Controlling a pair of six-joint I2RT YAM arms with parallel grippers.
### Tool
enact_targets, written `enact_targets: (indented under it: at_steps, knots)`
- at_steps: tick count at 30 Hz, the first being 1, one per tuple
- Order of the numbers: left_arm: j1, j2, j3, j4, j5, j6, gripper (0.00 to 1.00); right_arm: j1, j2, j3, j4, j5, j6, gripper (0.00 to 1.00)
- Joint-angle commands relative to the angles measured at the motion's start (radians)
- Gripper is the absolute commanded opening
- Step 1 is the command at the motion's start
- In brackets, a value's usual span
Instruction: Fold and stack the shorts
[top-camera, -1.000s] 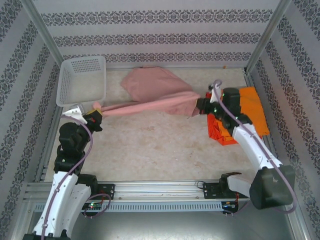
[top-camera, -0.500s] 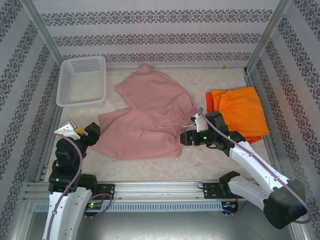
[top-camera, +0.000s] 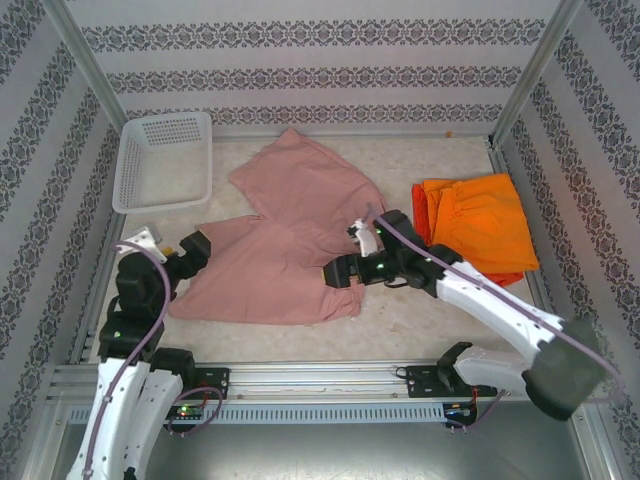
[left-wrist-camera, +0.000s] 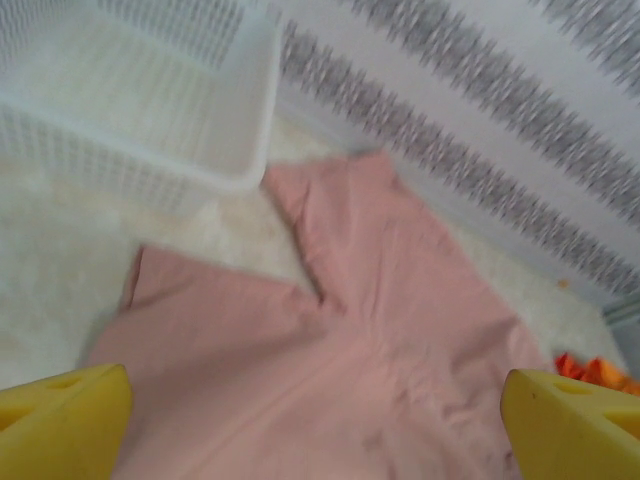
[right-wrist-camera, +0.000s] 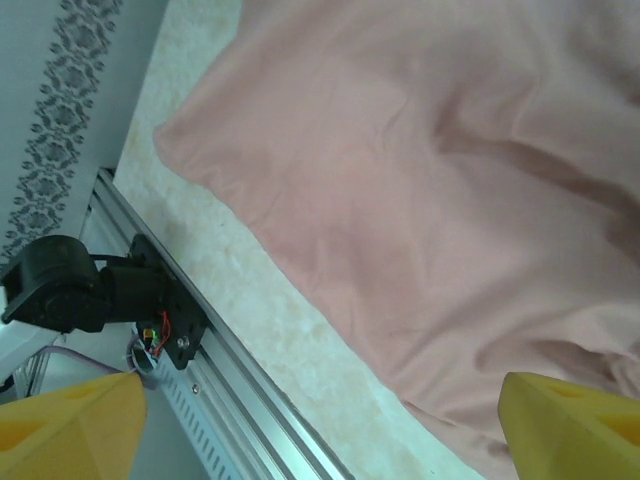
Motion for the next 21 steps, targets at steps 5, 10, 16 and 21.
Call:
enact_targets:
  at_steps: [5, 10, 16, 21]
  knots:
    - [0.006, 0.038, -0.081, 0.147, 0.040, -0.042, 0.98, 0.090, 0.234, -0.008, 0.070, 0.061, 0.121, 0.89]
    - [0.006, 0.056, -0.095, 0.169, 0.021, -0.025, 1.00, 0.092, 0.332, -0.036, 0.018, 0.139, 0.087, 0.88]
    - [0.006, 0.094, -0.111, 0.209, 0.028, -0.031, 1.00, 0.034, 0.342, -0.092, -0.062, 0.190, 0.046, 0.87]
    - [0.006, 0.145, -0.140, 0.265, 0.078, -0.071, 1.00, 0.022, 0.298, -0.070, -0.248, 0.278, -0.032, 0.87]
